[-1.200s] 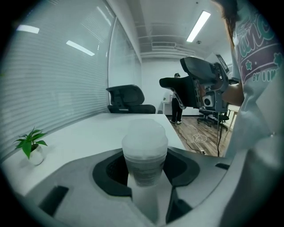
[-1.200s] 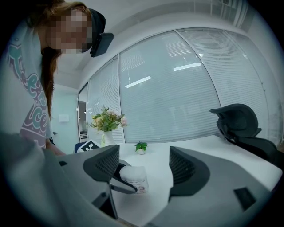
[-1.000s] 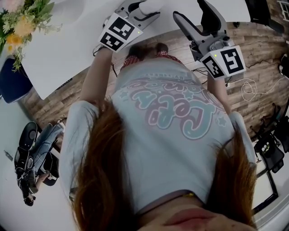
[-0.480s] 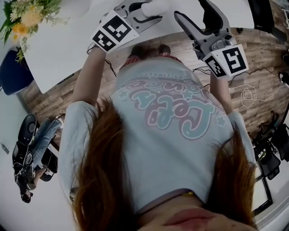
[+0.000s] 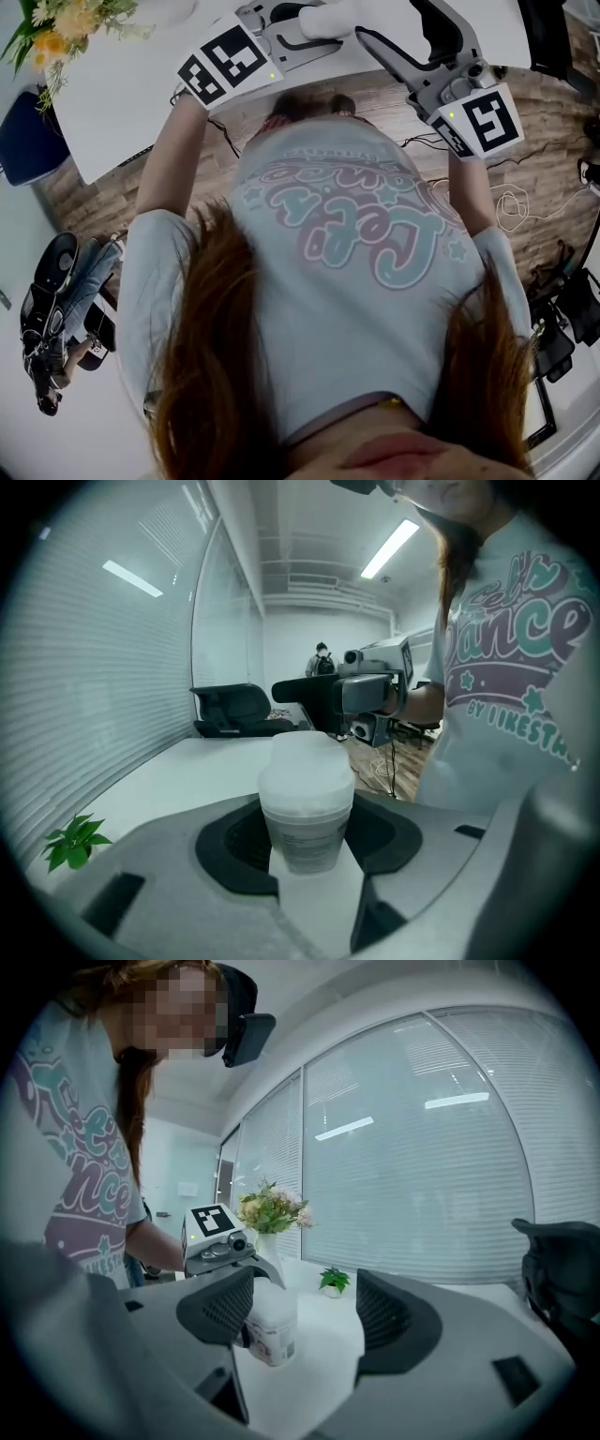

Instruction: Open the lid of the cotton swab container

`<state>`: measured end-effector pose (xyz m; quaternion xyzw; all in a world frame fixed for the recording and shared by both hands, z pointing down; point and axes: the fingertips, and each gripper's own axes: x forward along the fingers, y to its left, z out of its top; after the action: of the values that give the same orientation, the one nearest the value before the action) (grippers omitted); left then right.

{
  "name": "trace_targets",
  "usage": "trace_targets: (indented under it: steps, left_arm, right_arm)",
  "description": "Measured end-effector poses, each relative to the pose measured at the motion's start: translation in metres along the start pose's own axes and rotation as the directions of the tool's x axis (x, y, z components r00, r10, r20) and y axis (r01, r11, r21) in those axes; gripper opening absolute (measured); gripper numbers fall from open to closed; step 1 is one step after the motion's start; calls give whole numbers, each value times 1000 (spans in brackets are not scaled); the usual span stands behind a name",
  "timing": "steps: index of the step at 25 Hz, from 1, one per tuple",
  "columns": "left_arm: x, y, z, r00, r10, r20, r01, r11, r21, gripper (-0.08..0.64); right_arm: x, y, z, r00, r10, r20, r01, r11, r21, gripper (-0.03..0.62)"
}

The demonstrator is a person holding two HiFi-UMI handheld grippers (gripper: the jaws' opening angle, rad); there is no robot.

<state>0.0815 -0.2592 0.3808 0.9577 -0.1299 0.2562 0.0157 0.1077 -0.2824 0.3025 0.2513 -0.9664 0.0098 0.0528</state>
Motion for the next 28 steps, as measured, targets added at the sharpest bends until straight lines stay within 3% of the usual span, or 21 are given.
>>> trace_targets:
  steps: [9, 14, 22, 28]
  left_arm:
    - [-6, -9, 9, 1000, -23, -4, 24, 999, 36, 198]
    - [-15, -12, 17, 999, -45, 12, 45, 998, 51, 196]
    - [-24, -17, 29, 997, -72, 29, 69, 994, 81, 196]
    - [-31, -21, 37, 996, -86, 28, 83, 990, 111, 196]
  right_arm:
    - [15, 34, 16, 984, 180, -19, -180, 974, -136, 330]
    - [22, 54, 19, 950, 305, -63, -311, 934, -175, 323]
    - [29, 67, 23, 902, 414, -123, -431, 872, -232, 261]
    - [32, 74, 27, 866, 479, -145, -501, 832, -239, 259]
